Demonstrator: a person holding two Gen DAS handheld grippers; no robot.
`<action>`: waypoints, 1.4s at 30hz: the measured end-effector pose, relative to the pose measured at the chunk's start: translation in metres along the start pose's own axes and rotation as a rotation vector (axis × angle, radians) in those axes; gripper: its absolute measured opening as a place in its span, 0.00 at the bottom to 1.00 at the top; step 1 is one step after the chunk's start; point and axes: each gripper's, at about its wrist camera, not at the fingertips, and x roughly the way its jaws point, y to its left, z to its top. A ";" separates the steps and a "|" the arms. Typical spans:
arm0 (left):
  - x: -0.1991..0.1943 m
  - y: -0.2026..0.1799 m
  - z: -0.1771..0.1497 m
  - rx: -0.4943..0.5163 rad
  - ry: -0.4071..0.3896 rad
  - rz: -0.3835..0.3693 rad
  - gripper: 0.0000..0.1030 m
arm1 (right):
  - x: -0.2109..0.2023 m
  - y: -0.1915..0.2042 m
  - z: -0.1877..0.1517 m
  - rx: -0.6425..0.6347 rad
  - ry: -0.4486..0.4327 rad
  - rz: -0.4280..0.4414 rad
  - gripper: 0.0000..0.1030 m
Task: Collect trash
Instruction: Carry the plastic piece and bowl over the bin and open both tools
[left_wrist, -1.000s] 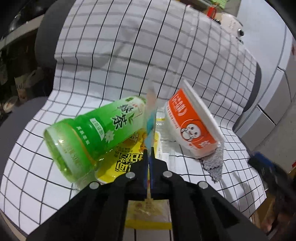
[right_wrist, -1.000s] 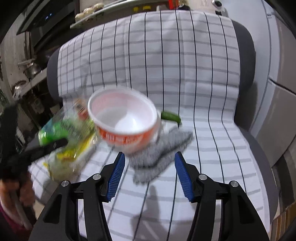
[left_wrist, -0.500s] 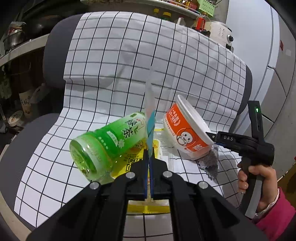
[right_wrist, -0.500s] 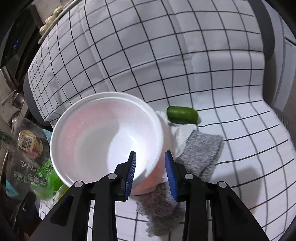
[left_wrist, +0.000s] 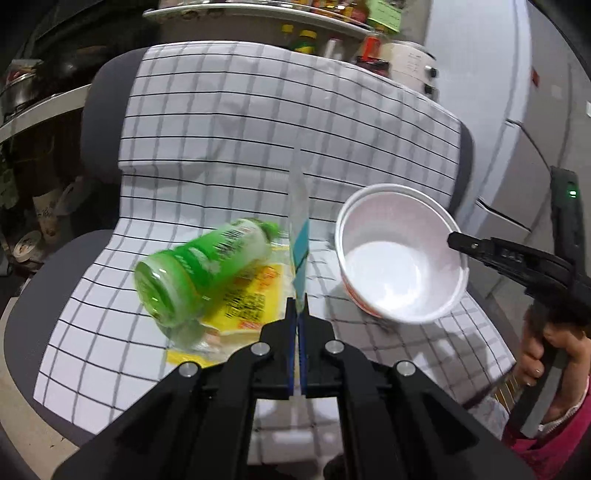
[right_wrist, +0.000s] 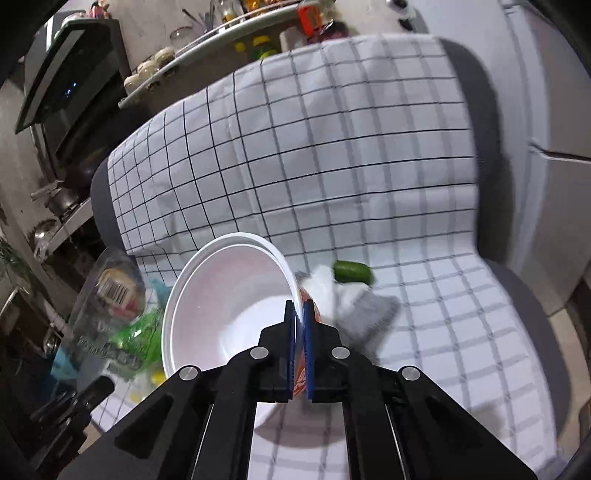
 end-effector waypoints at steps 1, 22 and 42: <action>-0.001 -0.005 -0.002 0.008 0.004 -0.009 0.00 | -0.010 -0.004 -0.005 -0.002 -0.004 -0.015 0.05; 0.002 -0.241 -0.071 0.422 0.160 -0.538 0.00 | -0.239 -0.202 -0.142 0.352 -0.121 -0.440 0.05; 0.059 -0.380 -0.165 0.686 0.510 -0.762 0.46 | -0.241 -0.297 -0.239 0.598 0.065 -0.612 0.36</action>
